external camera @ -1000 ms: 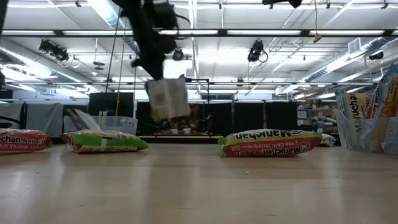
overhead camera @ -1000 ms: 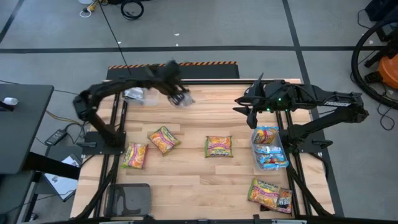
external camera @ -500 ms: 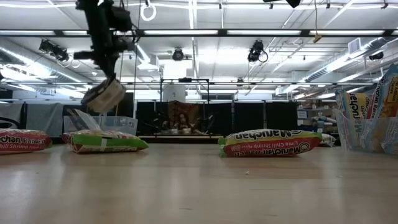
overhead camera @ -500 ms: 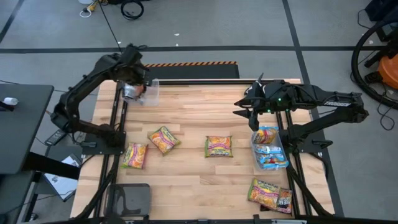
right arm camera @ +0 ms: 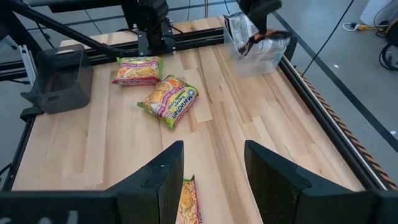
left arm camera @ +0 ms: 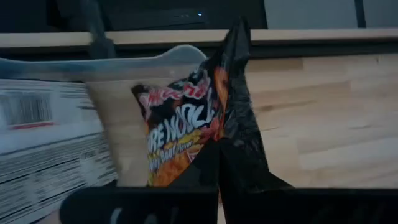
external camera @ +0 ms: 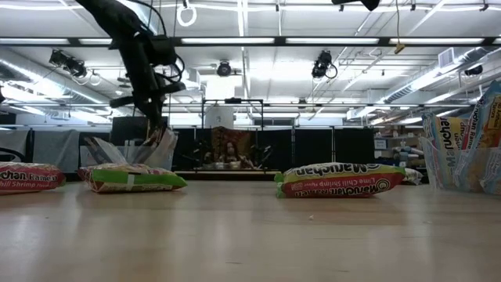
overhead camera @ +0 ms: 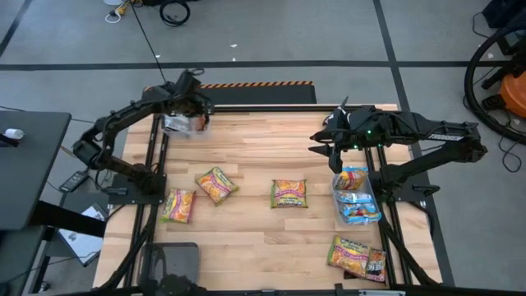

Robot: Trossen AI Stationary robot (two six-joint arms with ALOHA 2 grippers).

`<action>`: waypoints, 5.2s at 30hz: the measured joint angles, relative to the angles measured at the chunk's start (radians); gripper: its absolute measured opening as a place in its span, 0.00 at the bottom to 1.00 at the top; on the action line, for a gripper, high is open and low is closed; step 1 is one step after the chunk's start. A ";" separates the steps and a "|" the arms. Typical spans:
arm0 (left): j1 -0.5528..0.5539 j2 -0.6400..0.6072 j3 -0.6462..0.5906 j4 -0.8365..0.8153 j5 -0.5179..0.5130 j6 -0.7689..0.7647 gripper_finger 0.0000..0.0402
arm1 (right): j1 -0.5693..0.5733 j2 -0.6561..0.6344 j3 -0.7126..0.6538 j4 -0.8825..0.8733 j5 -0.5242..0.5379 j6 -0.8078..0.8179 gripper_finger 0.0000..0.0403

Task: Sort Maruchan noodles
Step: Put the black noodle pack into the top transparent bin

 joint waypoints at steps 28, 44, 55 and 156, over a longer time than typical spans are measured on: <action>0.092 0.009 -0.034 -0.191 -0.254 0.303 0.04 | -0.023 0.001 0.000 0.033 0.034 0.020 0.43; 0.057 0.009 -0.032 -0.287 -0.279 0.362 0.17 | -0.103 0.002 0.000 0.032 0.030 0.019 0.43; -0.058 0.009 0.101 -0.646 -0.291 0.218 0.07 | -0.109 0.002 -0.005 0.029 0.029 -0.027 0.43; -0.814 0.693 0.489 0.245 -0.404 0.437 0.45 | -0.253 -0.207 -0.225 -0.249 0.224 0.427 0.39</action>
